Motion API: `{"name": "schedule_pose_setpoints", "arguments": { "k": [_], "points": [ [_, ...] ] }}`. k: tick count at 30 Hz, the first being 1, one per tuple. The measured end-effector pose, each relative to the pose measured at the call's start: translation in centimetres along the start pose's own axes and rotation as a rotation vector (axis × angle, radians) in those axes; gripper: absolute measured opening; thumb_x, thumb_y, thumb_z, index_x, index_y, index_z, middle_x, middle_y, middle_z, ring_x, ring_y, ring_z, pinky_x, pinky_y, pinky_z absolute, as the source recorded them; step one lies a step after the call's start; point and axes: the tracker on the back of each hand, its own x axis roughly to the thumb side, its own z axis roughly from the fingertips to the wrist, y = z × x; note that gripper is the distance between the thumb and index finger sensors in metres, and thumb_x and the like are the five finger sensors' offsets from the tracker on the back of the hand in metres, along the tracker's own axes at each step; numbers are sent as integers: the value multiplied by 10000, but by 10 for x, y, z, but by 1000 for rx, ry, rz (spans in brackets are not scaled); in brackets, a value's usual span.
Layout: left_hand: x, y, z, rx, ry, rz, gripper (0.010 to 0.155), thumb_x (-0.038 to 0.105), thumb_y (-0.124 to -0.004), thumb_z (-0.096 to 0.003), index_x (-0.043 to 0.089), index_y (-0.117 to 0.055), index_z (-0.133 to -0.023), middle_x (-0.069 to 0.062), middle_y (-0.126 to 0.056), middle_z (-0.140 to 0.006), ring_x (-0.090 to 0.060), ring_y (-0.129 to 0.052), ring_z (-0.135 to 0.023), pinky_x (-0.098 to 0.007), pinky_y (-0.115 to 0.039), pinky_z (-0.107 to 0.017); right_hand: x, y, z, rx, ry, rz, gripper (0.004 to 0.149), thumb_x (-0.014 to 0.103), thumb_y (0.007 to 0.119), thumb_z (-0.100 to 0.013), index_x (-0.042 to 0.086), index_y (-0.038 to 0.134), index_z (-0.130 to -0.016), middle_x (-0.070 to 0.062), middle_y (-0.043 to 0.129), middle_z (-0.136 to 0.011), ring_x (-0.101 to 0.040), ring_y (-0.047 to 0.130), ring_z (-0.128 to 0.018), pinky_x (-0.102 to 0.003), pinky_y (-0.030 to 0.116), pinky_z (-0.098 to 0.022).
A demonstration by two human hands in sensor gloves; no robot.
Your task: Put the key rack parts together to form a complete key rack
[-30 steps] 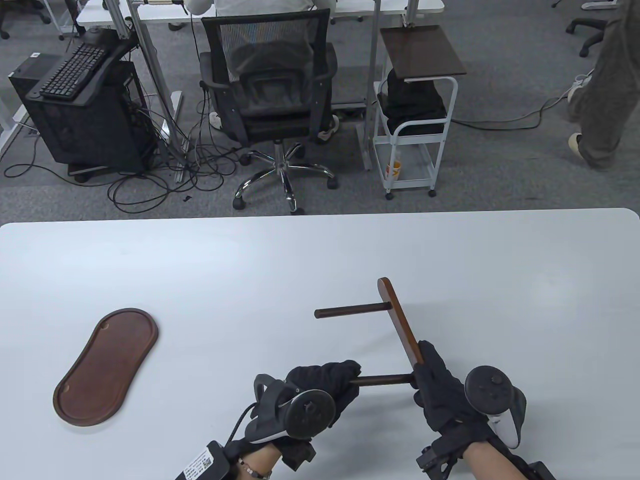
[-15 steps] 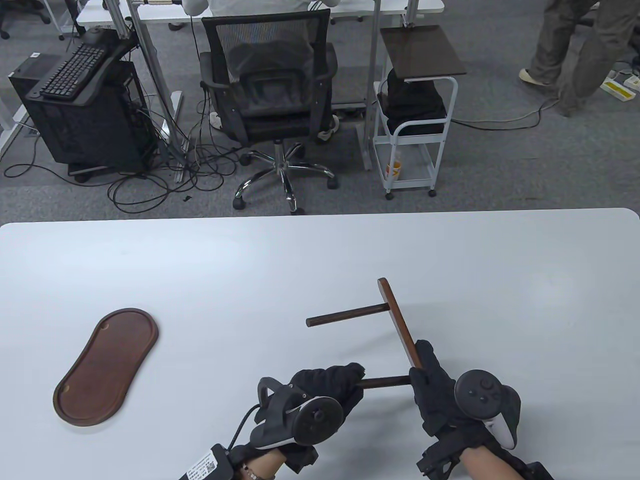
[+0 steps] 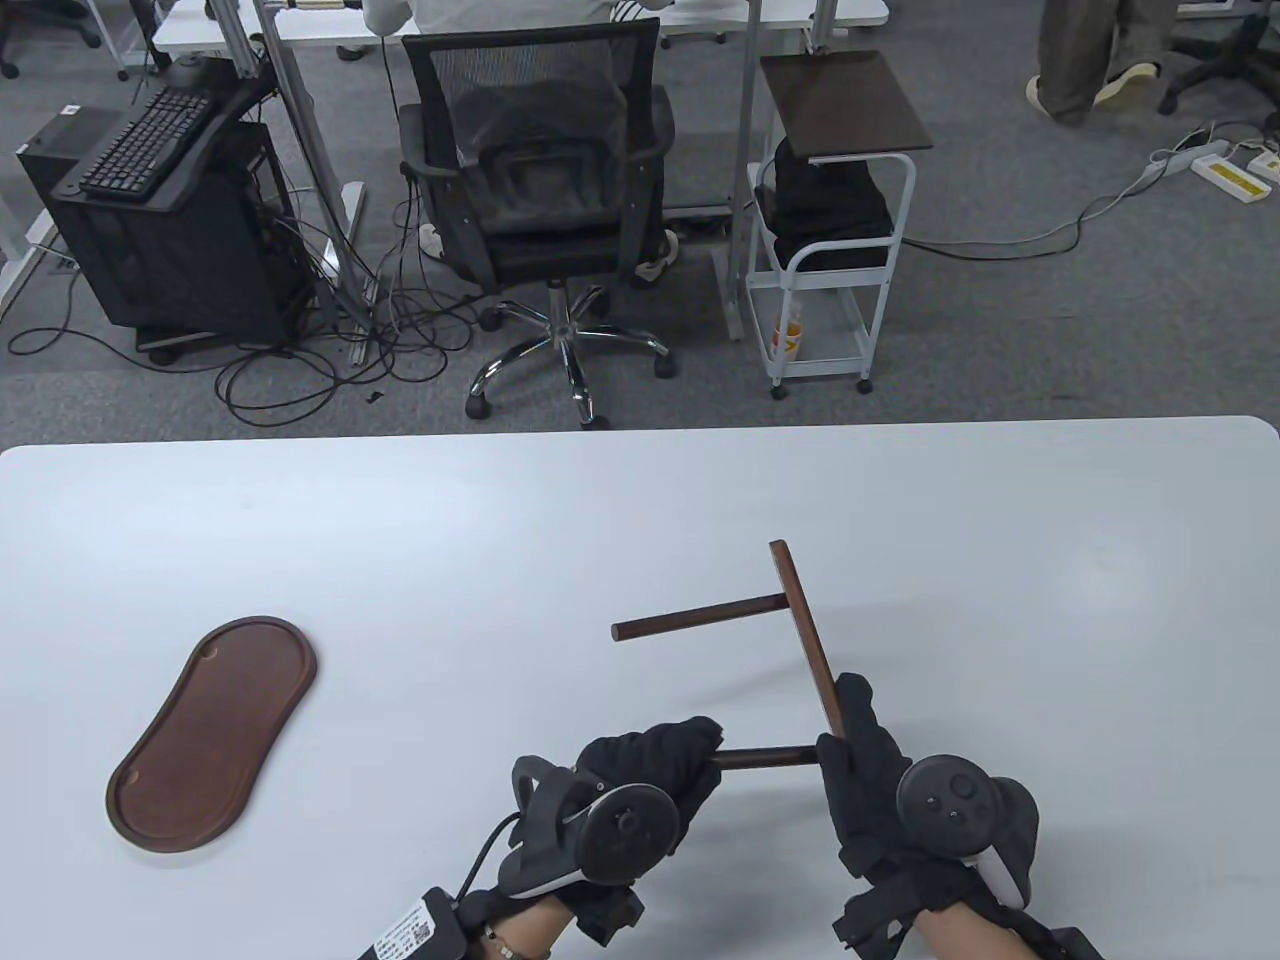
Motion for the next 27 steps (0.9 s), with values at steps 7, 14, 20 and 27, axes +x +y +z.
{"name": "schedule_pose_setpoints", "arguments": {
  "k": [7, 14, 20, 27],
  "points": [
    [5, -14, 1, -18, 54, 93, 487, 429, -573, -563, 175, -643, -973, 52, -899, -682, -76, -993, -556, -401, -855, -561, -1, -3, -1, -14, 10, 12, 646, 356, 459, -624, 25, 259, -1142, -334, 694, -891, -418, 850, -502, -444, 811, -263],
    [5, -16, 1, -11, 69, 115, 487, 427, -573, -563, 178, -640, -976, 50, -893, -684, -82, -989, -563, -409, -850, -572, -2, -3, -1, -20, 9, 18, 648, 356, 457, -625, 29, 245, -1143, -336, 681, -899, -421, 842, -515, -450, 807, -273],
    [5, -16, 1, -22, 69, 118, 490, 433, -570, -564, 188, -637, -983, 52, -894, -694, -87, -989, -578, -411, -845, -582, -5, 0, -1, -6, 21, 0, 647, 358, 456, -624, 35, 241, -1142, -333, 676, -904, -424, 837, -522, -453, 805, -280],
    [6, -14, -1, -47, 34, 106, 500, 457, -559, -575, 225, -607, -1016, 36, -885, -828, -162, -980, -705, -451, -802, -637, -8, -2, -2, -18, 42, -42, 637, 366, 473, -624, 51, 279, -1142, -319, 686, -904, -420, 841, -523, -454, 809, -282]
  ]
}}
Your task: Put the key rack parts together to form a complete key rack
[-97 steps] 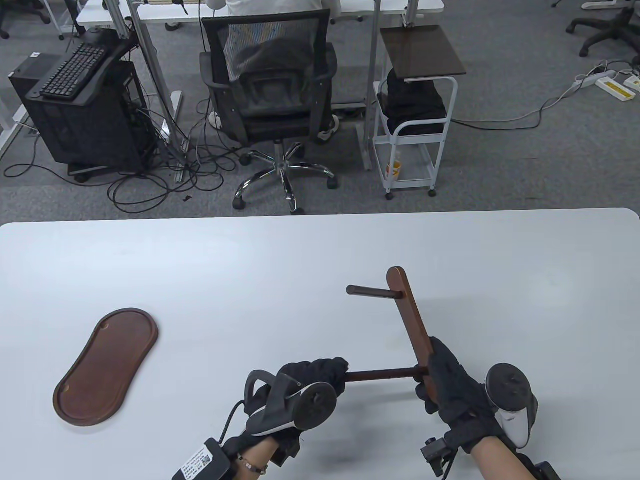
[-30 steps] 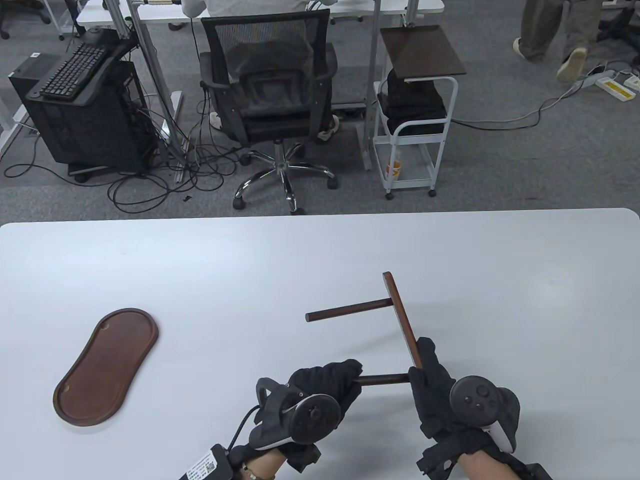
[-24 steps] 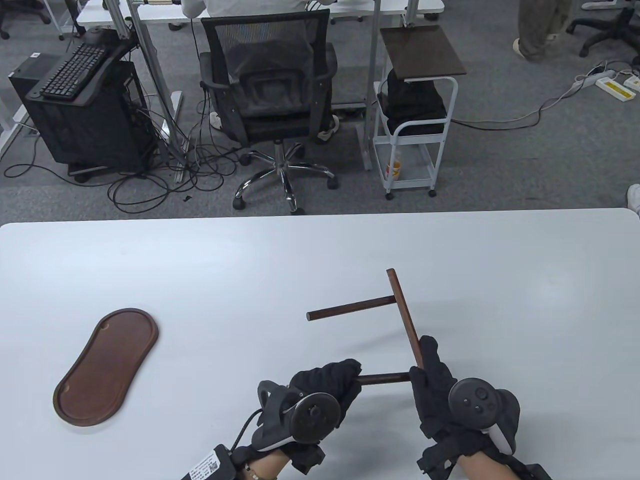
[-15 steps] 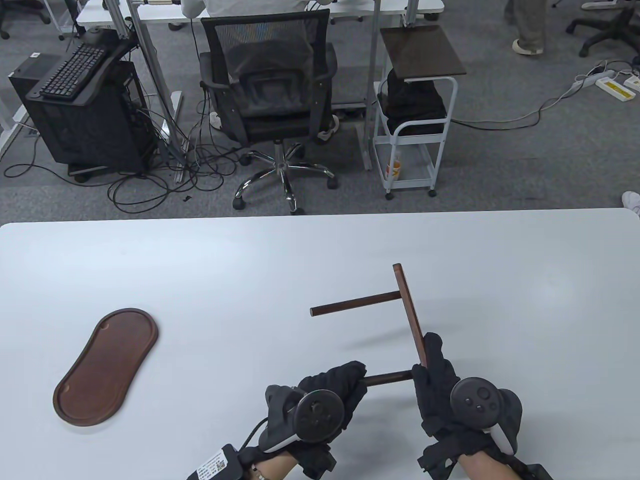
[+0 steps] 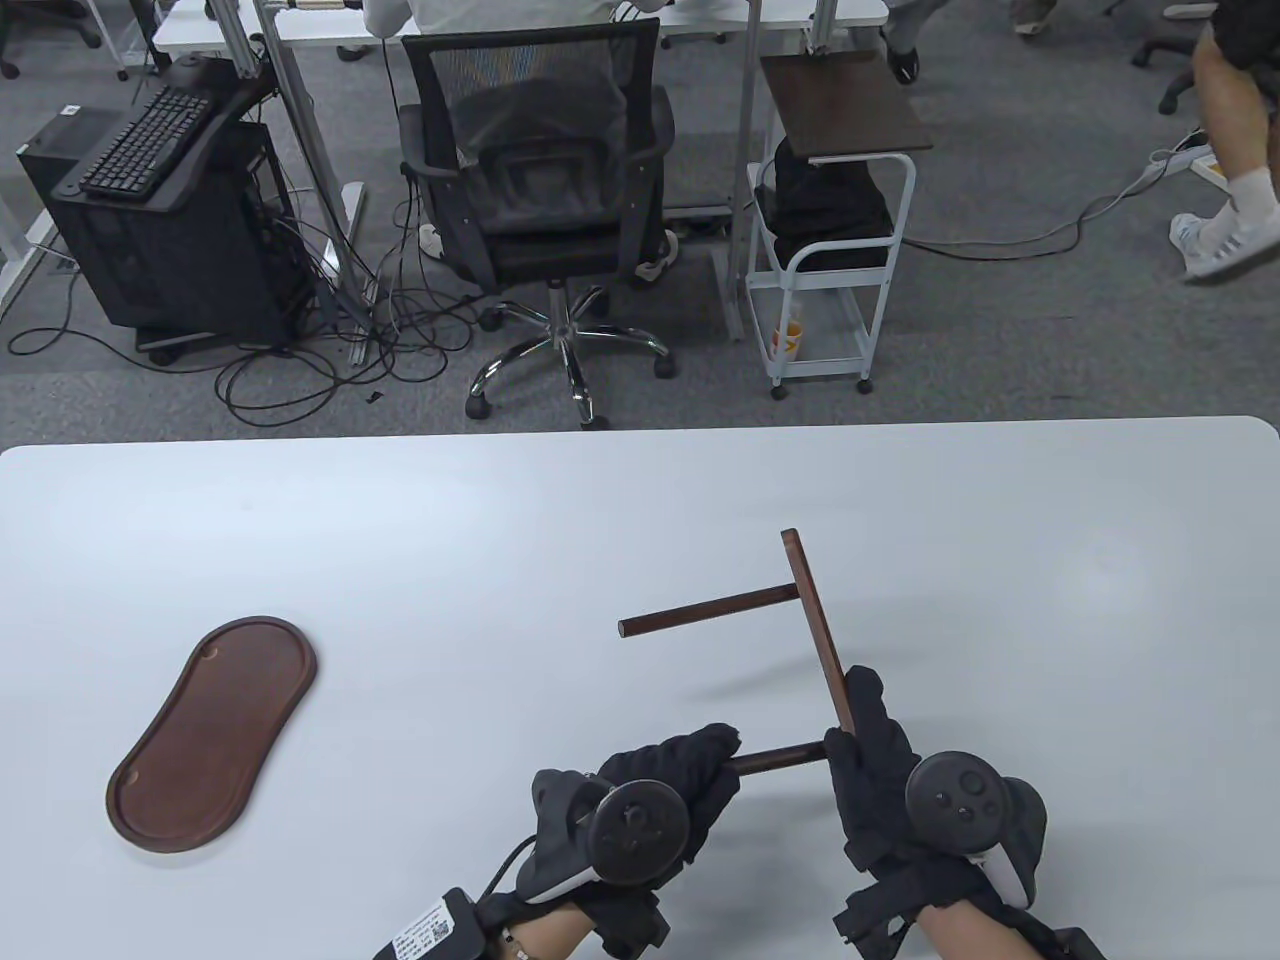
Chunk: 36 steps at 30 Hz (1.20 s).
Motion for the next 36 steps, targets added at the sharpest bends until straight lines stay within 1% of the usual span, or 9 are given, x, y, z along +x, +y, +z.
{"name": "schedule_pose_setpoints", "arguments": {
  "k": [5, 8, 13, 19, 21, 24, 28, 32, 36],
  "points": [
    [1, 0, 0, -15, -12, 2, 537, 487, -560, -575, 254, -547, -1058, -35, -736, -1062, -241, -874, -906, -517, -734, -699, -6, -2, -2, 7, 53, -75, 630, 374, 491, -624, 57, 319, -1141, -307, 702, -900, -412, 850, -516, -448, 815, -276],
    [1, 1, 0, -10, -19, 11, 558, 497, -559, -575, 272, -509, -1083, -59, -626, -1152, -276, -809, -981, -541, -705, -719, -10, -2, -2, 23, 81, -124, 628, 376, 499, -623, 58, 334, -1139, -304, 711, -896, -409, 854, -510, -445, 817, -271],
    [-2, 11, 2, 28, -24, 42, 575, 508, -555, -572, 278, -486, -1095, -68, -580, -1182, -284, -766, -1021, -552, -691, -730, -15, 0, -3, 45, 115, -178, 627, 377, 502, -623, 56, 345, -1138, -303, 718, -893, -406, 859, -505, -442, 819, -266],
    [-26, 43, 5, 133, 48, 61, 557, 520, -536, -571, 288, -532, -1077, -47, -641, -1155, -275, -777, -1016, -550, -692, -731, -24, -5, -5, 40, 172, -266, 625, 376, 503, -622, 57, 347, -1137, -303, 719, -892, -408, 859, -505, -444, 818, -266],
    [-41, 53, 8, 161, 96, 52, 552, 520, -536, -570, 289, -547, -1071, -43, -664, -1143, -270, -786, -1009, -549, -693, -730, -25, -6, -5, 34, 178, -279, 625, 376, 503, -622, 59, 345, -1137, -302, 718, -893, -408, 858, -506, -446, 817, -267],
    [-72, 61, 19, 157, 198, -10, 554, 521, -537, -571, 284, -554, -1072, -42, -672, -1140, -275, -787, -1008, -552, -690, -731, -26, -7, -5, 32, 179, -285, 626, 377, 504, -622, 57, 348, -1137, -301, 719, -894, -410, 858, -506, -446, 817, -268],
    [-132, 62, 45, 94, 400, -124, 569, 520, -542, -571, 272, -541, -1084, -60, -666, -1149, -294, -770, -1025, -570, -668, -742, -25, -8, -5, 32, 180, -292, 625, 377, 506, -622, 57, 352, -1136, -302, 721, -894, -411, 858, -507, -448, 817, -268],
    [-192, 65, 75, 93, 608, -258, 586, 517, -548, -569, 241, -560, -1086, -78, -679, -1153, -301, -777, -1029, -568, -671, -742, -25, -8, -5, 36, 185, -295, 627, 377, 507, -621, 56, 352, -1136, -302, 721, -894, -412, 858, -507, -449, 818, -269],
    [-235, 67, 102, 56, 787, -329, 611, 515, -550, -567, 222, -535, -1103, -96, -643, -1175, -321, -744, -1053, -586, -650, -749, -25, -8, -5, 41, 194, -300, 626, 378, 509, -621, 56, 355, -1136, -302, 721, -894, -412, 859, -507, -450, 818, -270]
  ]
}}
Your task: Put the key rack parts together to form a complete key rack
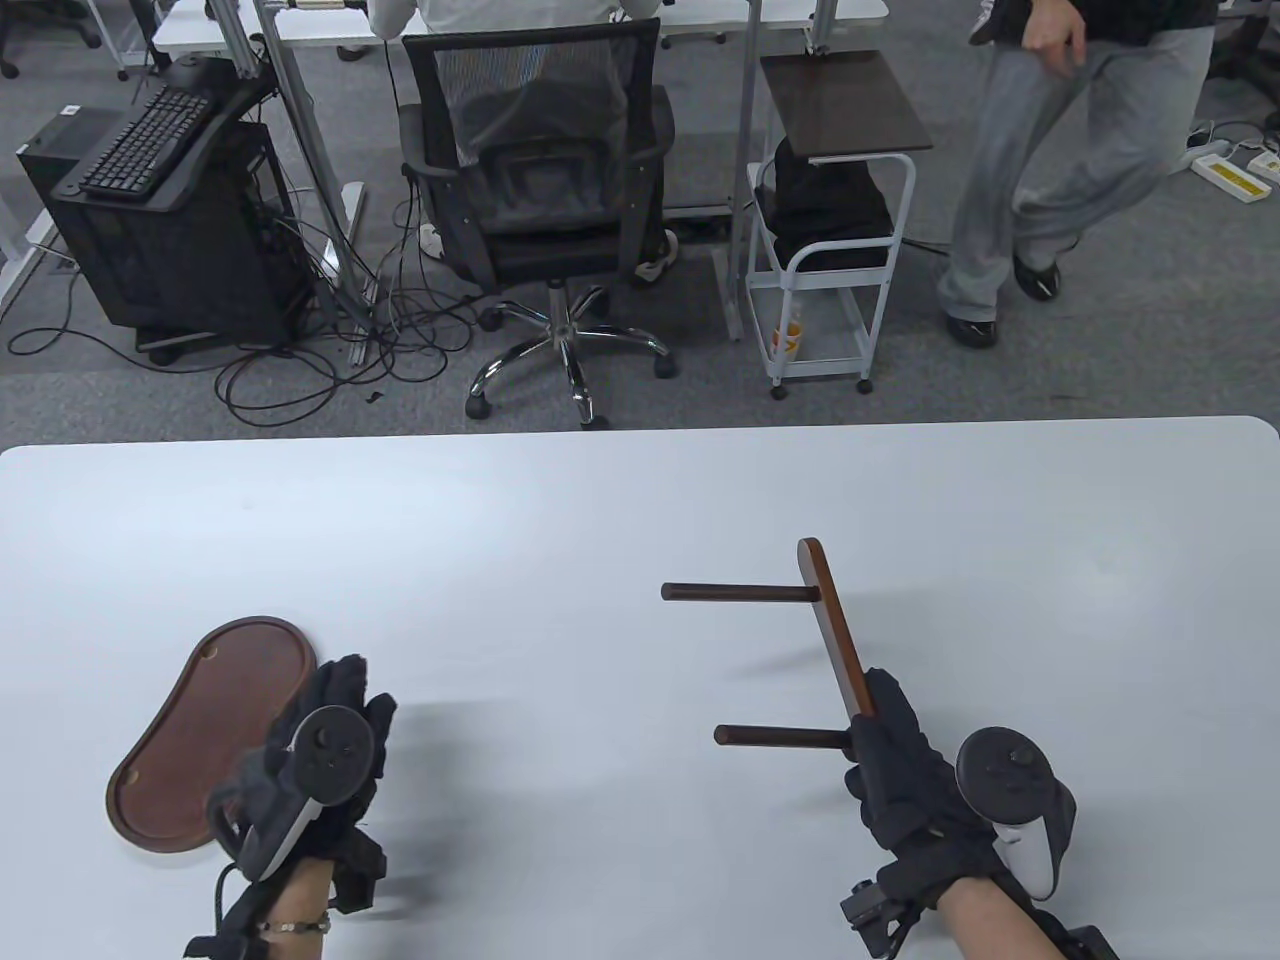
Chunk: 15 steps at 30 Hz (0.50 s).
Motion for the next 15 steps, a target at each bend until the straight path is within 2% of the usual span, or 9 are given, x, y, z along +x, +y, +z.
{"name": "schedule_pose_setpoints", "arguments": {
  "k": [7, 11, 15],
  "points": [
    [-49, -19, -8, -188, 168, -88, 612, 511, -553, -565, 236, -527, -1112, -67, -627, -1195, -308, -692, -1090, -610, -616, -756, -3, 2, 0, 18, 15, -2, 626, 376, 511, -620, 57, 356, -1136, -305, 720, -895, -416, 857, -510, -454, 817, -274],
    [-66, -28, -11, -306, 251, -115, 664, 519, -553, -560, 202, -471, -1139, -113, -532, -1226, -359, -610, -1112, -637, -565, -759, -5, 4, -1, 30, 26, 7, 627, 376, 512, -620, 54, 358, -1136, -306, 721, -894, -417, 856, -511, -456, 817, -274],
    [-77, -34, -11, -388, 321, -136, 702, 512, -537, -580, 138, -394, -1157, -223, -374, -1227, -456, -470, -1109, -644, -487, -771, -6, 5, -2, 37, 31, 13, 627, 376, 514, -619, 56, 360, -1136, -307, 720, -895, -418, 856, -512, -457, 817, -275]
  ]
}}
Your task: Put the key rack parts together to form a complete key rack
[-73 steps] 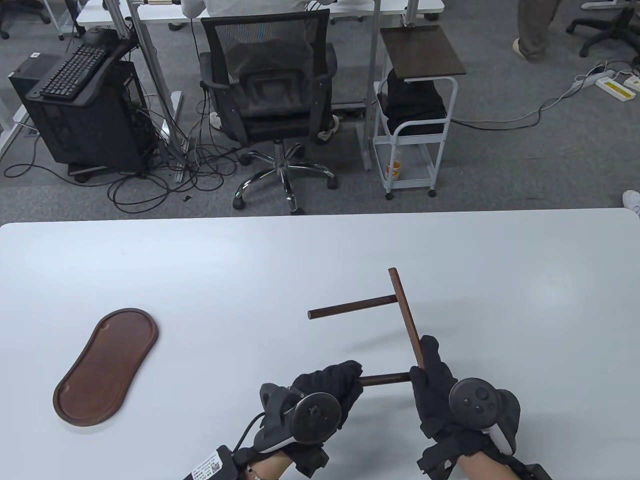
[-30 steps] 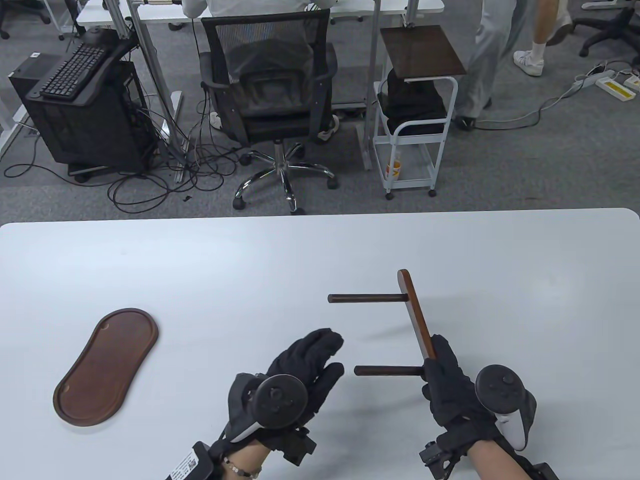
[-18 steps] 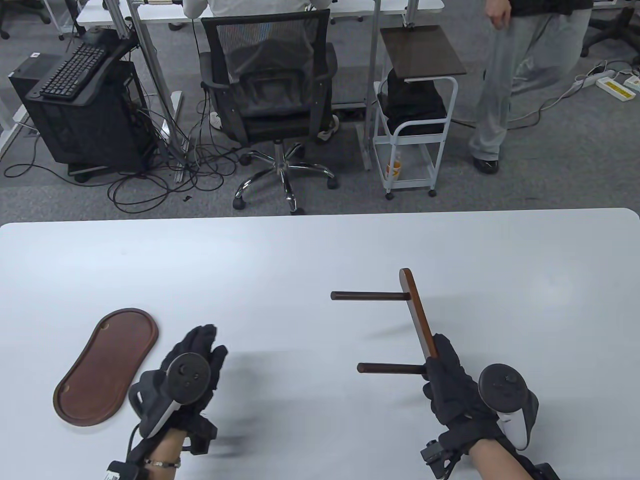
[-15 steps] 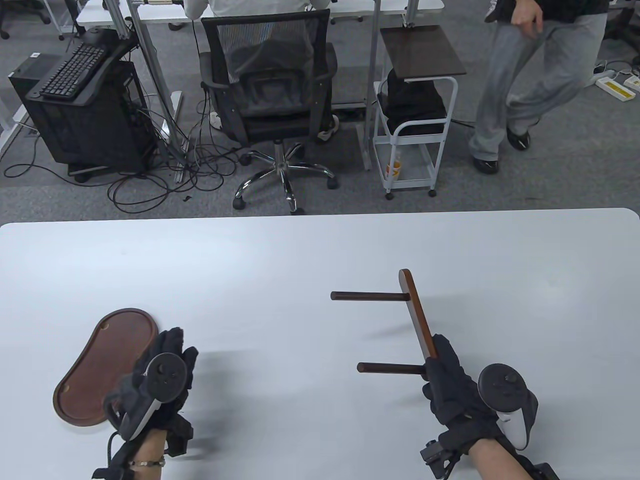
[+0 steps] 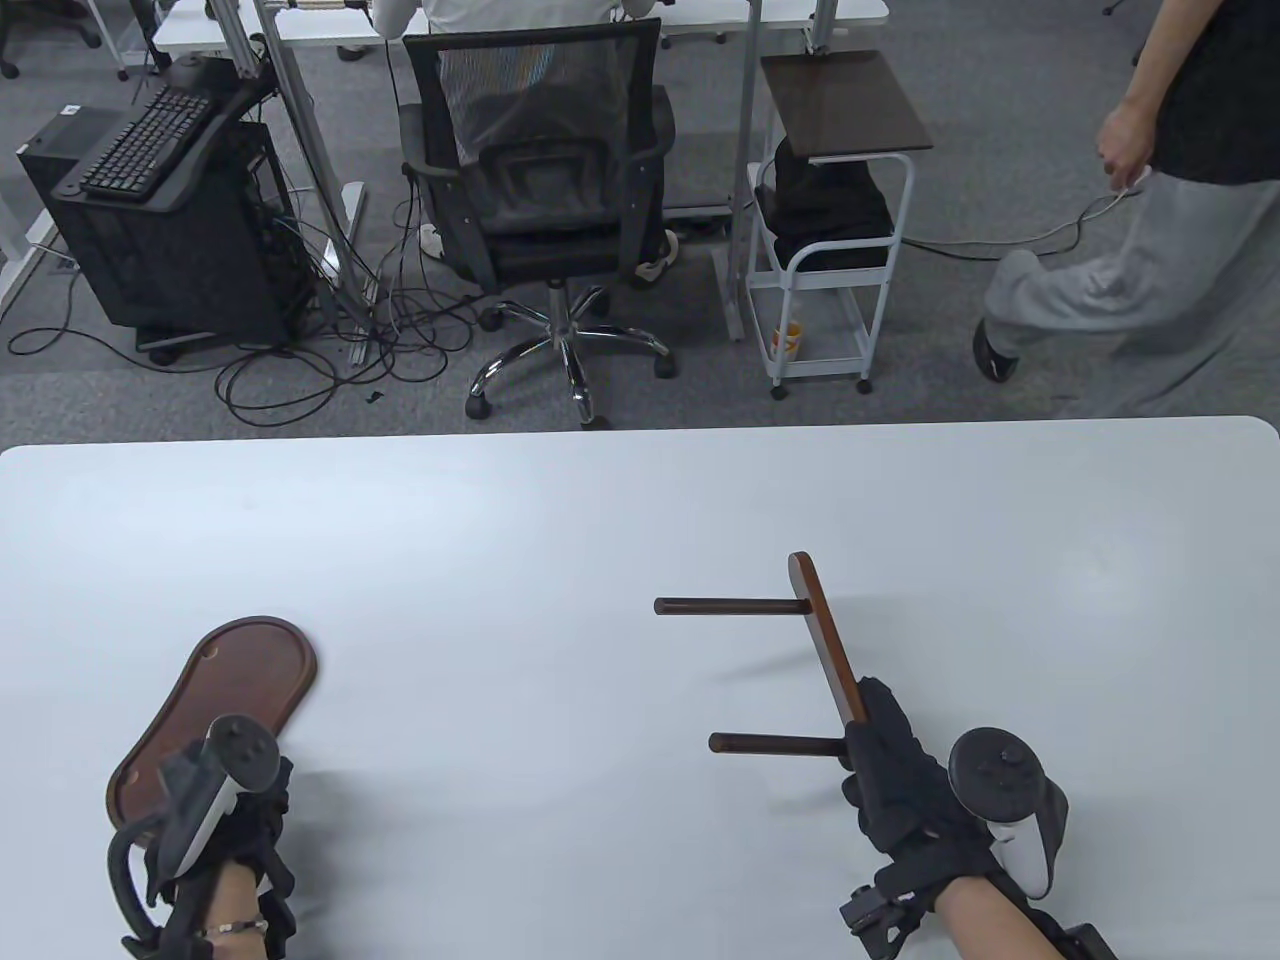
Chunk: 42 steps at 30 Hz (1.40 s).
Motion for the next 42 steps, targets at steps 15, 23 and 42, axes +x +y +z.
{"name": "schedule_pose_setpoints", "arguments": {
  "k": [15, 23, 42],
  "points": [
    [6, -17, -5, -142, -42, 108, 743, 496, -551, -575, 99, -300, -1151, -260, -205, -1197, -542, -278, -1056, -653, -370, -735, 0, 0, 0, 3, 5, -1, 626, 375, 516, -619, 57, 363, -1136, -309, 717, -898, -421, 853, -516, -462, 815, -281],
    [47, -21, 9, -178, -219, 33, 723, 497, -548, -577, 152, -284, -1155, -201, -175, -1213, -491, -240, -1085, -630, -330, -767, 0, 2, -1, 6, 9, 2, 625, 374, 517, -619, 57, 365, -1136, -308, 718, -898, -422, 852, -517, -463, 815, -281],
    [147, -39, 69, -223, -670, -113, 660, 484, -552, -574, 259, -310, -1146, -80, -179, -1231, -392, -217, -1118, -586, -288, -793, 0, 3, -1, -5, 13, -2, 625, 376, 519, -619, 62, 366, -1137, -307, 715, -901, -423, 850, -523, -466, 812, -288]
  ]
}}
